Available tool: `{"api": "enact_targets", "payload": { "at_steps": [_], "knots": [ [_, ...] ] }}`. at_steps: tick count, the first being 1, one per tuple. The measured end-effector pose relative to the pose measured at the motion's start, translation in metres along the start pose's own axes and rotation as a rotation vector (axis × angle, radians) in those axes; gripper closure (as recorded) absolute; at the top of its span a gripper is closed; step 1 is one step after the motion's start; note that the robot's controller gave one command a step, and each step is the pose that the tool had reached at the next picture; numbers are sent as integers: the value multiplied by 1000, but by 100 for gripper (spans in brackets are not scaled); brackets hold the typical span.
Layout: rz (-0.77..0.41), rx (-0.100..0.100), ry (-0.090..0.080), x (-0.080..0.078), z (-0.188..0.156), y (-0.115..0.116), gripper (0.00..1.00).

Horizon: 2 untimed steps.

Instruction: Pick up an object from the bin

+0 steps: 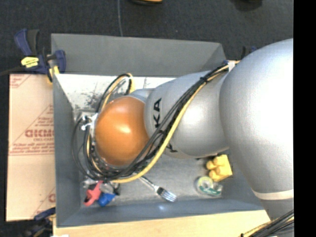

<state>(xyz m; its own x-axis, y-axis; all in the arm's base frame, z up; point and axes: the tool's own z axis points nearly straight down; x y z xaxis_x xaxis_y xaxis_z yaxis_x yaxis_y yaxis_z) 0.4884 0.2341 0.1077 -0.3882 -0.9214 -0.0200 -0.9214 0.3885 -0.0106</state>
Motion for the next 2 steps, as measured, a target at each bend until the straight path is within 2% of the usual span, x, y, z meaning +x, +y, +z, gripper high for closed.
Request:
{"api": "enact_targets", "payload": {
  "at_steps": [2],
  "knots": [
    [7, 0, -1, 0, -10, -1, 100]
  ]
}}
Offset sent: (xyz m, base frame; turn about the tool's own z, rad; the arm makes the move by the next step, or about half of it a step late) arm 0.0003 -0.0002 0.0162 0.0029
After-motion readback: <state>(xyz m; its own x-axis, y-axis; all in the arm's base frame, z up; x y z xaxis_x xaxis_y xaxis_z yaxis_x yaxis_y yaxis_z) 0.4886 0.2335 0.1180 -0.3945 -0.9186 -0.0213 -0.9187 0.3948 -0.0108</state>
